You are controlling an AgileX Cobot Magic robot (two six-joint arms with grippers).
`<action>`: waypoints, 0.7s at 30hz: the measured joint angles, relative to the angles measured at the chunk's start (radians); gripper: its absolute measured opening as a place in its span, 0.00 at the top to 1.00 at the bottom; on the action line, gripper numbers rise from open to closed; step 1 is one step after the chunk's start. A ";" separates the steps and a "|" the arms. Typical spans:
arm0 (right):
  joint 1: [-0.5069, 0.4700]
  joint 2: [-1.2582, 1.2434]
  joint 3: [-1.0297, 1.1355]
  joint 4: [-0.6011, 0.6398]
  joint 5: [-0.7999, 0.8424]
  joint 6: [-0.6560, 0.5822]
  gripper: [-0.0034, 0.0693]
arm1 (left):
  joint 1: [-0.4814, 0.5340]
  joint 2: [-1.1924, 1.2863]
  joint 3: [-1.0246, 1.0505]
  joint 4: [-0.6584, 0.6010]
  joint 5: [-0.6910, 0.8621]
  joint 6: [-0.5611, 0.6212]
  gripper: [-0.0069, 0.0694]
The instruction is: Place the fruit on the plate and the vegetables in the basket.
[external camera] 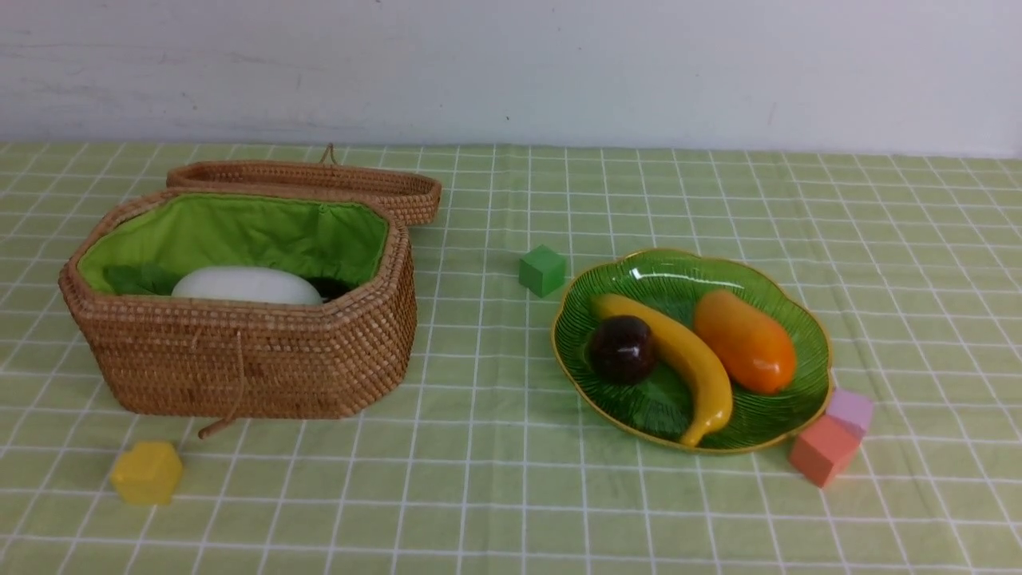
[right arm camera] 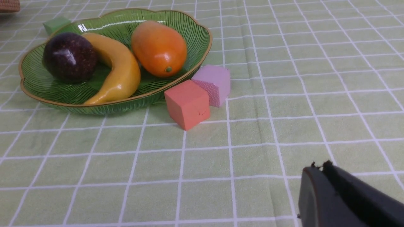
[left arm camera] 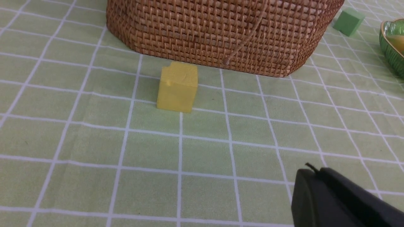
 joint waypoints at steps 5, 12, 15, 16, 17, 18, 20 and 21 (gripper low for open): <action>0.000 0.000 0.000 0.000 0.000 0.000 0.90 | 0.001 0.000 0.000 0.000 0.000 0.000 0.93; 0.000 0.000 0.000 0.000 0.000 0.000 0.89 | 0.001 0.000 0.000 0.000 0.000 0.000 0.93; 0.000 0.000 0.000 0.000 0.000 0.000 0.89 | 0.001 0.000 0.000 0.000 0.000 0.000 0.93; 0.000 0.000 0.000 0.000 0.000 0.000 0.89 | 0.001 0.000 0.000 0.000 0.000 0.000 0.93; 0.000 0.000 0.000 0.000 0.000 0.000 0.89 | 0.001 0.000 0.000 0.000 0.000 0.000 0.93; 0.000 0.000 0.000 0.000 0.000 0.000 0.89 | 0.001 0.000 0.000 0.000 0.000 0.000 0.93; 0.000 0.000 0.000 0.000 0.000 0.000 0.89 | 0.001 0.000 0.000 0.000 0.000 0.000 0.93; 0.000 0.000 0.000 0.000 0.000 0.000 0.89 | 0.001 0.000 0.000 0.000 0.000 0.000 0.93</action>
